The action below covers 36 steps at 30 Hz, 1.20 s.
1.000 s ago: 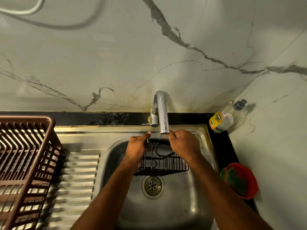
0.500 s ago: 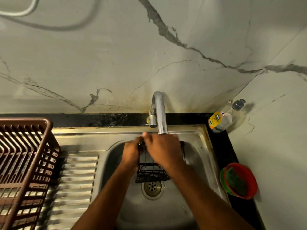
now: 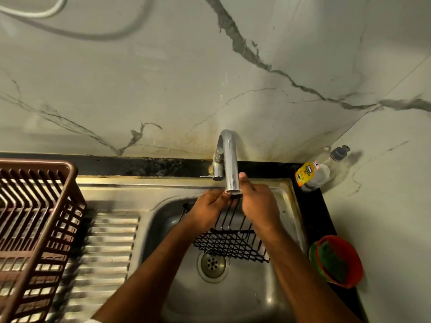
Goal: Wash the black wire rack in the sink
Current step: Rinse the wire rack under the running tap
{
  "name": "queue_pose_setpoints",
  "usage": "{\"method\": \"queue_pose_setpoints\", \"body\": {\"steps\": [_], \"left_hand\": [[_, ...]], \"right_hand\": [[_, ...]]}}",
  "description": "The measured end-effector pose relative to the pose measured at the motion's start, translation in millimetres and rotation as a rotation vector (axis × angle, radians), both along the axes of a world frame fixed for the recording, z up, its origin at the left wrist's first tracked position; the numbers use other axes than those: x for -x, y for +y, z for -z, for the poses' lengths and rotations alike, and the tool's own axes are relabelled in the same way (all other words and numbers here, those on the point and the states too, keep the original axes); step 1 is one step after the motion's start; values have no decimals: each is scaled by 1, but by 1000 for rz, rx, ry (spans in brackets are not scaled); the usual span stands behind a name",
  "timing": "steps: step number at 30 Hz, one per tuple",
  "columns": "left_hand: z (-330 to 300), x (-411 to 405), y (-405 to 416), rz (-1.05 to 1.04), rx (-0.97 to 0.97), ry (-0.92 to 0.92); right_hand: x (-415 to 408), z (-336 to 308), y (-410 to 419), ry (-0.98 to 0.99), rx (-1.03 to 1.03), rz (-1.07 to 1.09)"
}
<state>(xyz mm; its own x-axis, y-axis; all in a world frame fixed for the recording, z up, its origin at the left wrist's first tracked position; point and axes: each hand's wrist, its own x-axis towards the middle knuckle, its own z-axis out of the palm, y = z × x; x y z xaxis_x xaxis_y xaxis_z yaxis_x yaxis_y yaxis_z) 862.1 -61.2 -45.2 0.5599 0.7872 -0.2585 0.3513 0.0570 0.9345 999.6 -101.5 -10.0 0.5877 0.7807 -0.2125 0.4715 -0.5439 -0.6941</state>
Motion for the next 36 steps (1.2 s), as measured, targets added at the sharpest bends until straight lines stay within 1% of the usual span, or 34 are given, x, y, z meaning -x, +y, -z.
{"method": "queue_pose_setpoints", "body": {"steps": [2,4,6,7,10,12,14,17,18,22,25,28,30,32,33,36], "left_hand": [[7,7,6,27,-46,93],[11,11,10,47,-39,152],[2,2,7,99,-12,184],[-7,-7,4,128,9,171],[-29,-35,-8,193,50,30],[-33,-43,-12,179,12,-1],[-33,-43,-13,167,-59,7],[-20,-37,-11,177,-132,2],[-13,-33,-9,180,-140,28],[5,-7,3,141,-144,169],[18,10,8,76,-94,180],[28,6,6,35,-43,194],[10,-9,0,67,-2,126],[-11,-25,-8,114,10,7],[-16,-32,-11,119,-4,-41],[-25,-38,-13,115,-82,-50]], "right_hand": [[-10,-14,-7,3,-68,27],[-19,-21,-12,13,-122,61],[-20,-20,-12,-11,-113,71],[-18,-16,-12,-34,-88,66],[-13,-7,-11,-64,-7,63],[-14,-3,-11,-21,-44,106],[-14,-3,-14,-3,-89,110],[-13,-6,-19,-6,-117,84],[-13,-8,-21,9,-128,98],[-20,-20,-28,102,-169,139],[-24,-28,-31,149,-181,118],[-22,-30,-29,113,-172,106],[-18,-28,-25,27,-144,92],[-13,-26,-22,-66,-115,61],[-11,-26,-21,-75,-112,59],[-12,-20,-19,14,-165,96]]}}
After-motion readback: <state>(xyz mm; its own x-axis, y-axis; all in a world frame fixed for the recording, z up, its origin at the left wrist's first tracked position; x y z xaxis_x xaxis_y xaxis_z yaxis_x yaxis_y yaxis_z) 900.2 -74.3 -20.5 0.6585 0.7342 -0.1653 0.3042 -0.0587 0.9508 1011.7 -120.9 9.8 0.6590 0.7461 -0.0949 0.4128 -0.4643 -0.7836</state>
